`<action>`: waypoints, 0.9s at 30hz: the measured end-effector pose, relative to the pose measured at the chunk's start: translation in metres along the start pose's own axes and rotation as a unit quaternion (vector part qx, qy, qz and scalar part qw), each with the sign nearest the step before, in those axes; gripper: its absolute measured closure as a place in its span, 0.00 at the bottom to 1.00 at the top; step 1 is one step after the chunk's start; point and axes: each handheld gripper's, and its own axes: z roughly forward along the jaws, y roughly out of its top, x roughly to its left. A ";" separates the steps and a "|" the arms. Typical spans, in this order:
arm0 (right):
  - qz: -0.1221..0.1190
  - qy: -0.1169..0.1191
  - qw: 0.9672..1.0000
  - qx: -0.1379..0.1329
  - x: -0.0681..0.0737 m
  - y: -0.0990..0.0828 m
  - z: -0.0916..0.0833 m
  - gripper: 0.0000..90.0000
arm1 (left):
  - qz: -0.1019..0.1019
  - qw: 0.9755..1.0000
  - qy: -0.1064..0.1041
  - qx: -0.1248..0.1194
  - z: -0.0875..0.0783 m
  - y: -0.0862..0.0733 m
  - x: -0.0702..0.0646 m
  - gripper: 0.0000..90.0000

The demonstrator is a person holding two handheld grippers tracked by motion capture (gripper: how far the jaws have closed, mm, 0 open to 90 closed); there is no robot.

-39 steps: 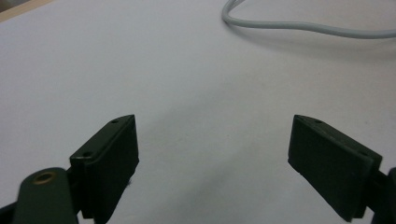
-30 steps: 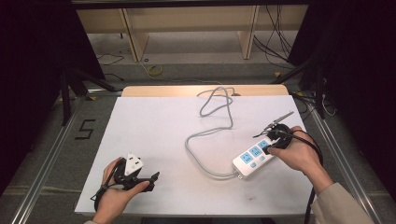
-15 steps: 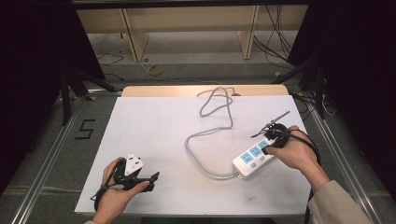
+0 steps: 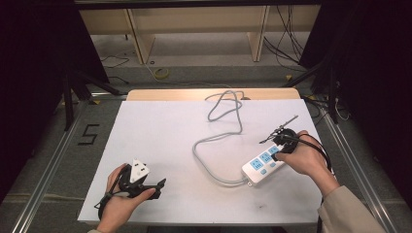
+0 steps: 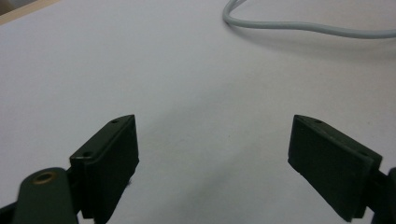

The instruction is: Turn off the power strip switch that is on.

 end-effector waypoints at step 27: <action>0.003 0.002 1.000 0.027 0.000 0.003 0.012 1.00 | 0.002 1.000 -0.001 0.000 0.000 0.000 0.000 0.17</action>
